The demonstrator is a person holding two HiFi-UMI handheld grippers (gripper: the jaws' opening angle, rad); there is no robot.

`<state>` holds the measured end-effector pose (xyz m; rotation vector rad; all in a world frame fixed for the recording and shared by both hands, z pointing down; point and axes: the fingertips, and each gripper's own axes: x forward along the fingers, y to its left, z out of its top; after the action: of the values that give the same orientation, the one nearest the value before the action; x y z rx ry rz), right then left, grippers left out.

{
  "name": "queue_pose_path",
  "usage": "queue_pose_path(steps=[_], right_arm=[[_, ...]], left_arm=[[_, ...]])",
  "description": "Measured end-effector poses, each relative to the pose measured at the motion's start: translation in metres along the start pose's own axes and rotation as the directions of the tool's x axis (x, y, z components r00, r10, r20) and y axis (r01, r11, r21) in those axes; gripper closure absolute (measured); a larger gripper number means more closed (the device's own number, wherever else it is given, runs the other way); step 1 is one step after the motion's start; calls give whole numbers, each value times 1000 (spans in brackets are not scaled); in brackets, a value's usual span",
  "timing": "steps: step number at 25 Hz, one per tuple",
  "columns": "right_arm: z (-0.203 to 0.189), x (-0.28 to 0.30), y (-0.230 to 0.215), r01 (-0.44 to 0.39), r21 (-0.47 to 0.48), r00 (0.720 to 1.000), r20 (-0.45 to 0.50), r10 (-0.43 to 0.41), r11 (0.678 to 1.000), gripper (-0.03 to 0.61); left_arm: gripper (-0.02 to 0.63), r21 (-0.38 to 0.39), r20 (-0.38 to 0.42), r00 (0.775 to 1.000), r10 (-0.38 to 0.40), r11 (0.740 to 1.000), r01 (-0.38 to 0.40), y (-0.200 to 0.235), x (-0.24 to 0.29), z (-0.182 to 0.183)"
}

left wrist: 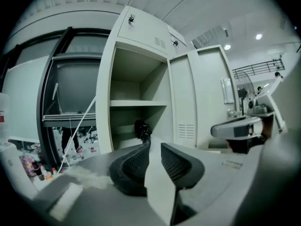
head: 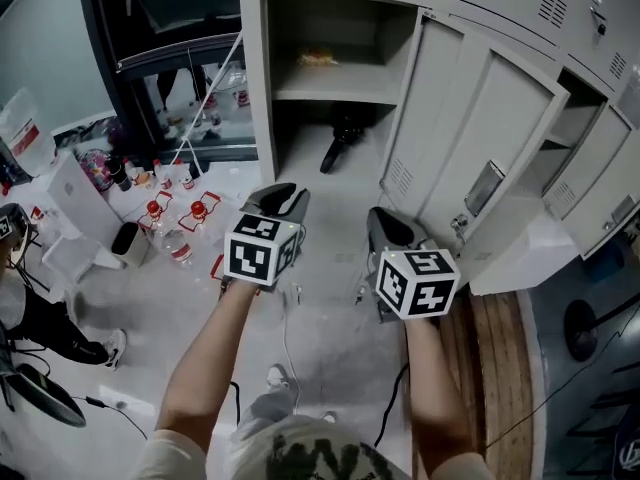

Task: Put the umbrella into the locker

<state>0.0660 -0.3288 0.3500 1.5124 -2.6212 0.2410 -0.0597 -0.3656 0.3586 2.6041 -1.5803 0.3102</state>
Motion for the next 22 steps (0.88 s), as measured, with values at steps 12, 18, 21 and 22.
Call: queue_pose_path(steps=[12, 18, 21, 22], right_arm=[[8, -28, 24, -41, -68, 999, 28, 43, 997, 581], [11, -33, 30, -48, -69, 998, 36, 50, 996, 581], [12, -36, 30, -48, -67, 998, 42, 51, 997, 581], [12, -37, 30, -48, -67, 998, 43, 51, 997, 581]], left_arm=[[607, -76, 17, 998, 56, 996, -55, 3, -71, -11], [607, -62, 9, 997, 71, 996, -70, 1, -79, -8], [607, -61, 6, 997, 71, 996, -70, 0, -80, -7], [607, -60, 5, 998, 70, 996, -70, -1, -80, -8]])
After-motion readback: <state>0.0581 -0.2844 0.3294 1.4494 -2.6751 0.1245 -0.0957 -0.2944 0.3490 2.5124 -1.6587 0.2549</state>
